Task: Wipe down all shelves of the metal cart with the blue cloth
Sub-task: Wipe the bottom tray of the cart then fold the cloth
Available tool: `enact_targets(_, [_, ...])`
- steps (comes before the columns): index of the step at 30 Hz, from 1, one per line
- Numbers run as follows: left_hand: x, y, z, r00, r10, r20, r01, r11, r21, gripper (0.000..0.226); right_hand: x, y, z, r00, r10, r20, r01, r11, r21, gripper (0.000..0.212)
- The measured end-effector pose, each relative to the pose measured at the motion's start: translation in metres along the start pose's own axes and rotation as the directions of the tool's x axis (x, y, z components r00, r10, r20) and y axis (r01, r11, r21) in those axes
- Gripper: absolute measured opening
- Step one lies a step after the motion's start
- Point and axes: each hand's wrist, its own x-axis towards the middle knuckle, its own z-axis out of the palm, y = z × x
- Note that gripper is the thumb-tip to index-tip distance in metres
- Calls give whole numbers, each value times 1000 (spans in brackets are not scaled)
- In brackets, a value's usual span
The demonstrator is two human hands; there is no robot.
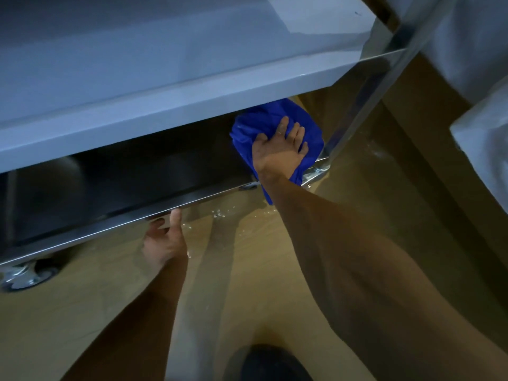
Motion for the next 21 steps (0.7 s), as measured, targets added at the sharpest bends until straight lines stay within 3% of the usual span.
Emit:
enact_targets(4, [4, 11, -13, 1000, -15, 14, 13, 991, 134, 65, -44, 15, 15, 980, -123, -155, 136, 988, 77, 69])
enact_targets(7, [-1, 15, -17, 996, -81, 38, 78, 994, 75, 65, -103, 19, 39, 916, -302, -262, 343, 931, 126, 68])
enact_targets(10, [4, 17, -25, 992, -99, 81, 95, 994, 60, 51, -154, 6, 64, 830, -527, -185, 547, 833, 84, 68])
enact_targets(12, [11, 16, -37, 974, -156, 167, 171, 982, -83, 31, -183, -19, 77, 756, -650, -76, 653, 756, 40, 74])
enact_targets(14, [24, 6, -57, 917, -289, 274, 376, 856, -355, 24, -210, -56, 85, 715, -699, 30, 698, 715, 39, 80])
enact_targets(16, [34, -4, -91, 860, -336, 383, 502, 690, -522, 20, -236, -92, 85, 699, -712, 71, 707, 702, 83, 79])
enact_targets(19, [45, -7, -149, 856, -376, 354, 514, 548, -660, 28, -272, -128, 69, 666, -728, 162, 711, 686, 158, 69])
enact_targets(21, [49, -8, -183, 823, -312, 474, 568, 450, -690, 40, -293, -139, 58, 637, -719, 278, 687, 693, 218, 60])
